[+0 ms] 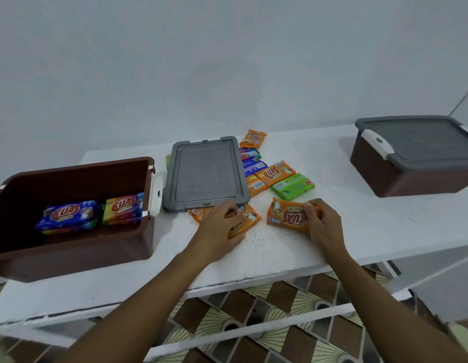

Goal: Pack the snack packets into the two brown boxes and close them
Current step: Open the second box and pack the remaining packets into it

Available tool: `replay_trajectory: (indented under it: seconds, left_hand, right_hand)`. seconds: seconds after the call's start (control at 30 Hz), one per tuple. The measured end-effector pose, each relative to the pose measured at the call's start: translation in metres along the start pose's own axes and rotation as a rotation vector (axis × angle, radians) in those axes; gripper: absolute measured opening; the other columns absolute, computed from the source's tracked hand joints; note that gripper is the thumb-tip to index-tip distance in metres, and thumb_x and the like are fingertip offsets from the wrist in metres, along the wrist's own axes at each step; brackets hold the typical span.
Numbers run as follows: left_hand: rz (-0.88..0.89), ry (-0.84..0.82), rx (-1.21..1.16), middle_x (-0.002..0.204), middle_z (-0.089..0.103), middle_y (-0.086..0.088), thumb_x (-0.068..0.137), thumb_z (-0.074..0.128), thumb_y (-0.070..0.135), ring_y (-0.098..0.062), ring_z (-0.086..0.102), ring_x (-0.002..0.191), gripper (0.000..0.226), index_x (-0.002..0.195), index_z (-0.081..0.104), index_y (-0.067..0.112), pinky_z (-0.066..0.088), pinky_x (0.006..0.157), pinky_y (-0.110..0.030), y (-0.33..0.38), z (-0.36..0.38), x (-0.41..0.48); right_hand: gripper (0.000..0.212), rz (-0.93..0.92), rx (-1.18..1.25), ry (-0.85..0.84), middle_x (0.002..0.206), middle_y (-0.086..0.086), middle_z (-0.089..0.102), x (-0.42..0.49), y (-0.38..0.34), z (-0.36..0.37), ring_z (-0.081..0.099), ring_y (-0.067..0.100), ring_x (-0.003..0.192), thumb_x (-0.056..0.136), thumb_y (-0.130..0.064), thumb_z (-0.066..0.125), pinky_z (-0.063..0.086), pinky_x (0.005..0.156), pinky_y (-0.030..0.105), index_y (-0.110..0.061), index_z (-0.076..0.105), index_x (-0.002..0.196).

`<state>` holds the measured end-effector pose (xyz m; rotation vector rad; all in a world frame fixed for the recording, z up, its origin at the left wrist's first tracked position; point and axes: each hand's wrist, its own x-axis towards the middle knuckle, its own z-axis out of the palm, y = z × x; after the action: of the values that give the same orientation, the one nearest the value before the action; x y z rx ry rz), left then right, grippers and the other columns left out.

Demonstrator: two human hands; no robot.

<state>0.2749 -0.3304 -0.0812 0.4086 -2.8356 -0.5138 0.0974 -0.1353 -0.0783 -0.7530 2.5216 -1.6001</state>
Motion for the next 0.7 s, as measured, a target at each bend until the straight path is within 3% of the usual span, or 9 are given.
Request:
replay_trajectory:
  seconds: [0.1,0.2,0.27,0.4,0.5,0.57,0.63,0.7]
  left_hand:
    - [-0.051,0.092,-0.152,0.145,0.043,0.002,0.085,0.069,0.039,-0.018,0.039,0.132,0.060,0.140,0.049,0.027,0.038,0.107,-0.047,0.001,0.009,-0.010]
    - [-0.199,0.066,-0.298,0.147,0.039,0.008,0.080,0.074,0.043,-0.010,0.040,0.131,0.087,0.150,0.021,0.034,0.044,0.104,-0.035,0.003,0.004,-0.013]
    - [-0.222,0.069,-0.358,0.143,0.041,0.011,0.078,0.077,0.038,-0.005,0.042,0.126,0.096,0.151,0.016,0.035,0.046,0.100,-0.029,0.005,0.001,-0.013]
    - [-0.218,0.076,-0.335,0.139,0.044,0.010,0.077,0.078,0.037,-0.005,0.044,0.123,0.090,0.149,0.024,0.032,0.047,0.099,-0.029,0.009,0.000,-0.015]
    - [-0.134,0.054,-0.160,0.143,0.044,0.006,0.081,0.072,0.038,-0.011,0.039,0.129,0.071,0.143,0.040,0.026,0.040,0.108,-0.039,0.011,-0.002,-0.012]
    - [-0.110,-0.002,-0.038,0.145,0.042,0.005,0.084,0.067,0.043,-0.016,0.035,0.134,0.066,0.143,0.042,0.026,0.031,0.113,-0.038,0.015,-0.004,-0.007]
    - [-0.154,-0.050,0.029,0.146,0.042,0.005,0.085,0.065,0.051,-0.018,0.034,0.134,0.068,0.143,0.039,0.029,0.029,0.112,-0.037,0.020,-0.005,0.000]
    - [-0.173,-0.080,0.054,0.143,0.043,0.005,0.083,0.067,0.051,-0.019,0.036,0.131,0.068,0.141,0.040,0.029,0.033,0.109,-0.037,0.023,-0.009,0.006]
  right_hand:
    - [0.018,0.017,0.036,-0.026,0.088,-0.004,0.068,0.000,0.000,-0.001,0.064,0.005,0.080,0.099,-0.029,0.051,0.047,0.060,0.010,-0.019,0.063,0.092]
    - [0.021,0.051,0.132,-0.047,0.088,-0.008,0.069,-0.002,-0.004,-0.004,0.066,0.006,0.079,0.099,-0.033,0.049,0.050,0.062,0.014,-0.020,0.063,0.092]
    - [0.017,0.050,0.145,-0.082,0.091,-0.008,0.069,-0.003,-0.004,-0.005,0.067,0.007,0.083,0.097,-0.033,0.053,0.052,0.066,0.018,-0.020,0.063,0.096]
    - [0.023,0.059,0.077,-0.202,0.098,-0.007,0.067,0.001,-0.005,-0.013,0.066,0.007,0.086,0.084,-0.025,0.074,0.054,0.069,0.023,-0.021,0.061,0.103]
    - [0.029,0.157,0.010,-0.291,0.093,0.002,0.069,0.013,-0.011,-0.021,0.070,0.018,0.083,0.075,-0.018,0.082,0.059,0.065,0.038,-0.015,0.055,0.087]
    - [0.033,0.198,0.024,-0.302,0.093,0.009,0.068,0.020,-0.013,-0.024,0.071,0.023,0.085,0.073,-0.015,0.082,0.059,0.067,0.048,-0.013,0.050,0.081]
    - [0.033,0.275,0.092,-0.336,0.097,0.011,0.066,0.018,-0.017,-0.025,0.071,0.026,0.086,0.078,-0.012,0.079,0.059,0.070,0.049,-0.017,0.051,0.094]
    - [0.045,0.378,0.215,-0.398,0.103,0.012,0.065,0.014,-0.023,-0.022,0.071,0.028,0.085,0.084,-0.011,0.073,0.059,0.073,0.042,-0.022,0.048,0.120]
